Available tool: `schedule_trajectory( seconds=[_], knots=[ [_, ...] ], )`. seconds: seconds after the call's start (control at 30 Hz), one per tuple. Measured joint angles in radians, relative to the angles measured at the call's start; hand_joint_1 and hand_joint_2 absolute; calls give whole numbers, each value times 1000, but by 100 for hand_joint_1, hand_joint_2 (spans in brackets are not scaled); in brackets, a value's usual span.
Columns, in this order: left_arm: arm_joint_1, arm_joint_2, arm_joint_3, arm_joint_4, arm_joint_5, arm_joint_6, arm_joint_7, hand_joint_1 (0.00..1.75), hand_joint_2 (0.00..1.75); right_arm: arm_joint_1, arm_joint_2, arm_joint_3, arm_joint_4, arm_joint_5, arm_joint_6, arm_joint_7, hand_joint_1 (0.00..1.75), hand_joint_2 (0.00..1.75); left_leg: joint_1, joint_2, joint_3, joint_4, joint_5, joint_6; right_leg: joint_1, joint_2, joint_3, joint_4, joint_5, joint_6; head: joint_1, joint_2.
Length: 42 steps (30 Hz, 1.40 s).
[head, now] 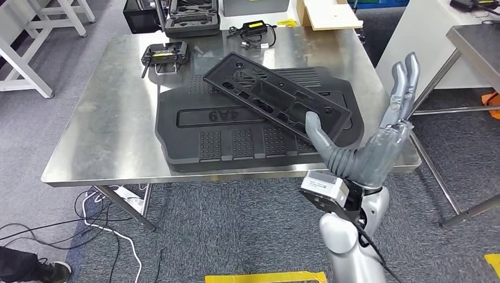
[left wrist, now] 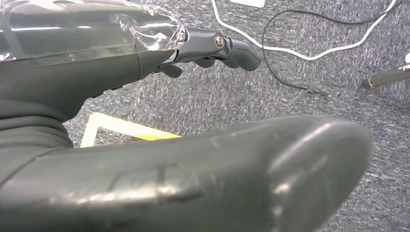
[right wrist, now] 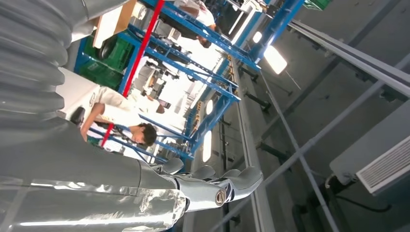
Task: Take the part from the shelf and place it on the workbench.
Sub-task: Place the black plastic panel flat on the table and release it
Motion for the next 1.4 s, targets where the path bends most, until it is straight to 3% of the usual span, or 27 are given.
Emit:
schedule_trajectory(
  seconds=[0.07,0.2,0.27,0.37,0.4,0.43,0.47,0.53,0.6,0.67,0.73,0.8,0.87,0.9,0.93,0.97,1.07,1.13,1.2,1.27,1.37,1.4],
  knots=[
    [0,0,0,0,0,1,0,0,0,0,-1,0,0,5,0,2,0,175,-7,0,47,-112,45,10,3,0,0,1,3,4,-1,0],
    [1,0,0,0,0,2,-1,0,0,1,-2,0,-4,13,0,8,0,175,-11,0,50,-149,59,20,2,-1,-5,1,10,23,-2,0],
    [1,0,0,0,0,3,-1,0,0,3,-3,0,-6,14,0,10,0,175,-6,4,47,-158,72,31,1,0,-22,45,-28,32,2,0],
    [1,0,0,0,-1,2,-1,0,0,13,-7,0,-8,12,0,11,0,175,-6,8,30,-160,84,42,0,0,-86,211,-132,43,9,0],
    [2,0,0,0,-1,2,-1,0,0,17,-9,0,-8,11,0,11,0,175,-7,8,25,-158,87,42,0,0,-95,246,-144,45,10,0],
    [2,0,0,0,-1,2,-1,0,0,19,-10,0,-8,10,0,11,0,175,-8,9,20,-156,90,42,0,0,-85,246,-137,45,11,0],
    [2,0,0,0,-1,2,-1,0,0,21,-10,0,-8,10,0,11,0,175,-8,8,16,-154,91,42,0,0,-60,212,-115,44,12,0],
    [1,0,0,0,-1,2,-1,0,0,21,-11,0,-10,10,0,11,0,175,-10,8,10,-147,93,39,2,0,20,80,-61,36,14,0],
    [0,0,0,0,0,3,-1,0,0,21,-12,0,-14,7,0,11,0,175,-12,8,3,-140,95,31,7,1,61,-6,-38,26,16,0],
    [0,0,0,0,1,3,-1,0,0,21,-12,0,-17,3,0,10,0,175,-13,7,-3,-138,102,19,10,3,58,-17,-34,17,16,0],
    [0,0,0,0,4,4,-1,0,0,21,-12,0,-17,-1,0,8,0,175,-12,5,-8,-126,90,7,5,0,54,-25,-22,5,14,0],
    [0,0,0,0,7,4,-1,0,0,20,-12,0,-17,-3,0,6,0,175,-9,3,-33,-58,30,-3,-1,-5,44,-31,-9,-7,8,0],
    [0,0,0,0,7,4,-1,0,0,21,-12,0,-17,-4,0,4,0,175,-4,3,-73,62,-48,-12,-2,-7,27,-28,0,-11,3,0],
    [0,0,0,0,7,4,-1,0,0,23,-12,0,-17,-6,0,4,0,175,-1,3,-82,106,-68,-15,-2,-7,18,-26,6,-10,2,0],
    [0,0,0,0,8,4,-1,0,0,24,-12,0,-17,-7,0,4,0,175,1,3,-74,117,-70,-18,-3,-8,9,-23,11,-8,1,0],
    [0,0,0,0,8,4,-1,0,0,25,-12,0,-17,-9,0,4,0,175,3,4,-47,88,-53,-19,-4,-7,0,-20,16,-5,1,0],
    [-3,0,0,0,12,4,-1,0,0,26,-13,0,-18,-14,0,6,0,175,5,1,72,-108,12,-17,-7,-6,-20,-9,28,8,-2,0],
    [-4,0,0,0,18,4,-1,0,0,26,-13,0,-18,-18,0,6,0,175,0,-3,90,-158,23,-7,-6,-6,-25,-7,39,21,-2,0],
    [-2,0,0,0,25,4,-1,0,0,26,-13,0,-19,-21,0,6,0,175,-3,-3,81,-157,37,10,-8,-5,-28,-10,50,35,-1,0],
    [-1,0,0,0,31,4,-1,0,0,26,-14,0,-19,-23,0,7,0,175,-3,2,66,-161,55,28,-12,-4,-41,13,23,45,2,0],
    [-1,0,0,0,35,5,-2,0,0,28,-15,0,-19,-25,0,8,0,175,-6,9,30,-162,83,46,-10,-3,-86,171,-114,49,14,0],
    [0,0,0,0,36,6,-2,0,0,29,-15,0,-19,-25,0,9,0,175,-8,10,17,-161,91,48,-9,-3,-94,226,-144,49,17,0]
  ],
)
